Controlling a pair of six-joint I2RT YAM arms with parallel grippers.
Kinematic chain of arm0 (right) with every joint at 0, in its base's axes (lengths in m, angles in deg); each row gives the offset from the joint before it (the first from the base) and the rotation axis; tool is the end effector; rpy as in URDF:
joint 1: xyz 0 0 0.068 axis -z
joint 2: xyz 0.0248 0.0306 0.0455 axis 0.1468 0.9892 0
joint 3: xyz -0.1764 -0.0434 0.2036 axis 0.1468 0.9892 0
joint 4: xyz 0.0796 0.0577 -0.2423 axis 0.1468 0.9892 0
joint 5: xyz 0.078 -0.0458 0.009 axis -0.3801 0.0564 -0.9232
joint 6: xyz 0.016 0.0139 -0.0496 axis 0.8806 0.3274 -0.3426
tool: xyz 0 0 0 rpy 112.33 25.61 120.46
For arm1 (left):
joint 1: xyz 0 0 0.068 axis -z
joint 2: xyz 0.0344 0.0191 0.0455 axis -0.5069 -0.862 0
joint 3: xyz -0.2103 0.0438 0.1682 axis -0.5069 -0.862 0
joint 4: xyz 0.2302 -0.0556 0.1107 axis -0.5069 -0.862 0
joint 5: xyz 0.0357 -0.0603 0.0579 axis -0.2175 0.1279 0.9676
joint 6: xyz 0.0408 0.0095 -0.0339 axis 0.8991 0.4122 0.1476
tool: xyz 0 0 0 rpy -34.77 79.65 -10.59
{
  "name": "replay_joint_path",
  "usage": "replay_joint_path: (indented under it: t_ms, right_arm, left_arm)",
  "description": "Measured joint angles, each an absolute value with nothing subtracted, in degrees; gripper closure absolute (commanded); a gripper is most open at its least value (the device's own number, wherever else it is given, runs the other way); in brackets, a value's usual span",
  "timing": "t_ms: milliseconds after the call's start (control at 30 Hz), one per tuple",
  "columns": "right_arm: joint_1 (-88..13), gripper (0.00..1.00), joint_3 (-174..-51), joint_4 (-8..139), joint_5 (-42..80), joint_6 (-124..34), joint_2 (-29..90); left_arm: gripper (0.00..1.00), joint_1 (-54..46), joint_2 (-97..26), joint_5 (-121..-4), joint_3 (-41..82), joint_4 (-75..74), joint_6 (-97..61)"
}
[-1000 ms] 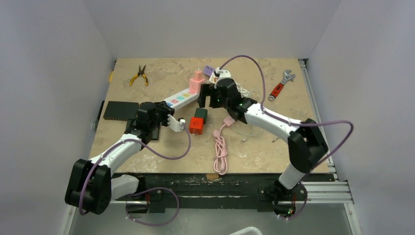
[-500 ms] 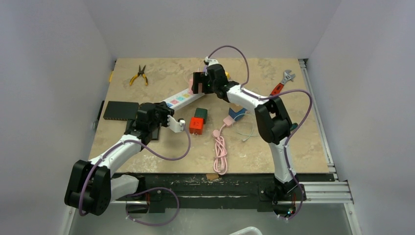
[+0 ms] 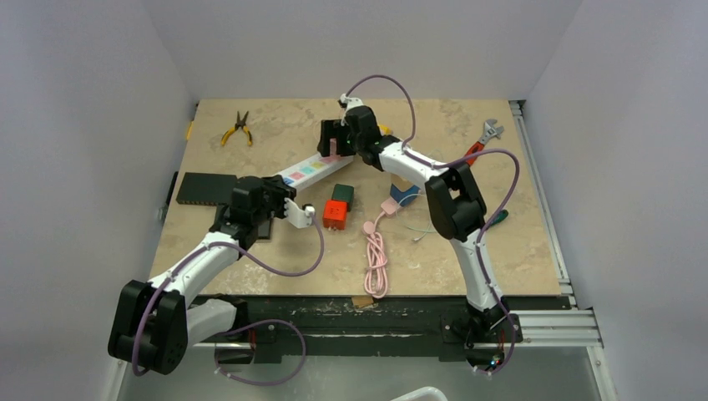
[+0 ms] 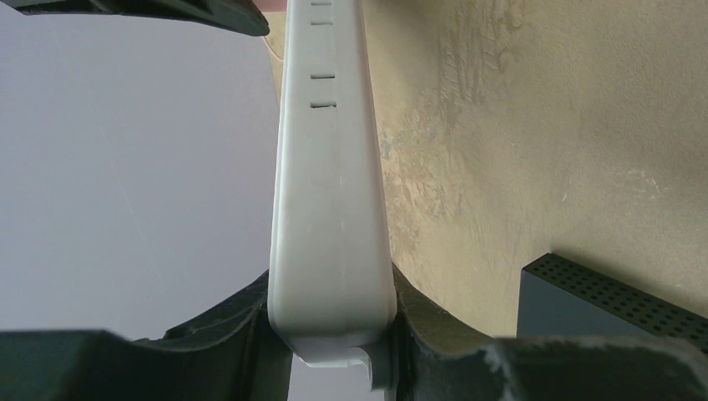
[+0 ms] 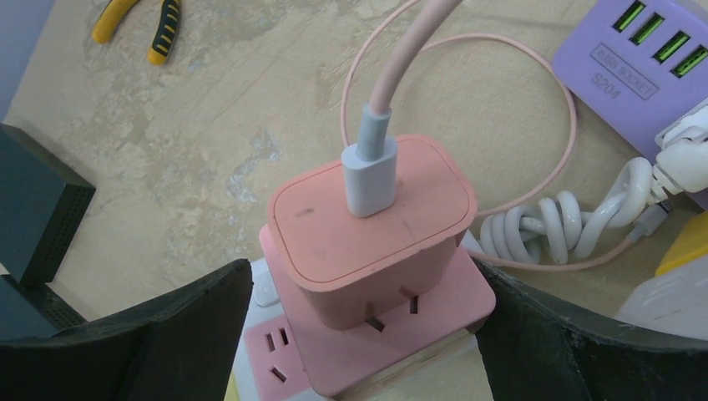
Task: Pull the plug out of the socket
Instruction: Remove the plug from the socket.
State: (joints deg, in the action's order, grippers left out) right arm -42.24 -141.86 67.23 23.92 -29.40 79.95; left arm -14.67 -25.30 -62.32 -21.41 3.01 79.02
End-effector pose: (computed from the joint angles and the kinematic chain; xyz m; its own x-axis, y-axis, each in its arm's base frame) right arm 0.4435 0.2990 0.2112 -0.5871 0.0674 -0.8067 -0.3998 0.8424 0.3613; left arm 0.2289 -0.0700 0.2105 0.3460 0.9271 -0.1443 0.4998 -0.0519 0.8646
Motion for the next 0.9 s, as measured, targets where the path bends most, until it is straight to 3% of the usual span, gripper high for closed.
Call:
replay_joint_path:
  t_ms: [133,200,300,367,400,900]
  right_arm:
    - [-42.2,0.24,-142.6,67.8,22.8,-29.5,80.5]
    - [-41.9,0.38,-142.6,67.9,22.4,-29.5,80.5]
    - [-41.5,0.63,-141.5,67.0,21.2,-29.8,80.2]
    - [-41.3,0.95,-139.8,65.2,20.3,-30.7,79.5]
    - [-41.2,1.00,-138.8,64.2,19.9,-30.8,79.2]
    - [-41.4,1.00,-132.2,59.1,22.7,-31.3,75.5]
  left_arm:
    - [1.00,-14.8,-24.7,-62.5,-21.4,2.2,78.7]
    - [1.00,-14.8,-24.7,-62.6,-21.4,2.0,78.6]
    - [1.00,-15.0,-24.6,-62.7,-21.4,2.0,78.6]
    - [1.00,-15.1,-24.6,-62.7,-21.4,2.0,78.7]
    - [1.00,-15.2,-24.6,-62.8,-21.4,2.0,78.8]
    - [1.00,-15.2,-24.0,-64.0,-21.4,0.5,79.3]
